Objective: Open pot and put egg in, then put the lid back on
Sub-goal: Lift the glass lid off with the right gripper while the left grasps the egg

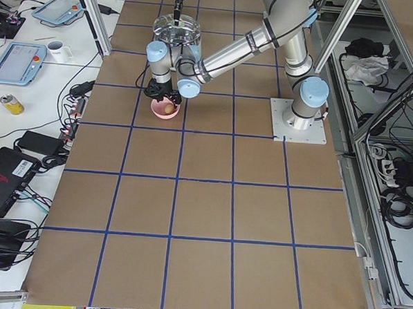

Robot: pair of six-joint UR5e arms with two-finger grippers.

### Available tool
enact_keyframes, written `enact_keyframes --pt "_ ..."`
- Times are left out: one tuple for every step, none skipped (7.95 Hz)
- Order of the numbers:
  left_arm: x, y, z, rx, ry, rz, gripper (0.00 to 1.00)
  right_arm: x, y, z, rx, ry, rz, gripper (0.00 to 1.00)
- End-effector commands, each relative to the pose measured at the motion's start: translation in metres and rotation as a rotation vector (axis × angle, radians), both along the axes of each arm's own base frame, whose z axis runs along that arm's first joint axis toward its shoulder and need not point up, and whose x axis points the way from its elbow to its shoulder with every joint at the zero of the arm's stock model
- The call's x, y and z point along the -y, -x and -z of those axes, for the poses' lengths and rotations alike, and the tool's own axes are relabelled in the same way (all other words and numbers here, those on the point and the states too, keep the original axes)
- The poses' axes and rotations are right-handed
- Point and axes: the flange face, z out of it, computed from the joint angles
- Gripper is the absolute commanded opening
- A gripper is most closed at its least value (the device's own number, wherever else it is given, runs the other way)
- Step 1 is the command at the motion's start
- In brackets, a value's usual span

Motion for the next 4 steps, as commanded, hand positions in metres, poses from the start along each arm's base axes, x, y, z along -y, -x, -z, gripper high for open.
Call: enact_keyframes --pt "0.001 -0.010 0.015 -0.006 -0.022 -0.016 1.00 -0.027 0.032 -0.062 -0.021 0.036 -0.093 0.00" --pt "0.002 -0.012 0.017 -0.007 -0.024 -0.019 1.00 -0.031 0.061 -0.065 -0.031 -0.015 -0.061 0.00" --pt "0.002 -0.012 0.018 -0.007 -0.025 -0.021 0.98 -0.031 0.094 -0.067 -0.042 -0.043 -0.090 0.00" --pt "0.003 -0.012 0.022 -0.009 -0.029 -0.027 0.89 -0.031 0.127 -0.069 -0.062 -0.076 -0.132 0.00"
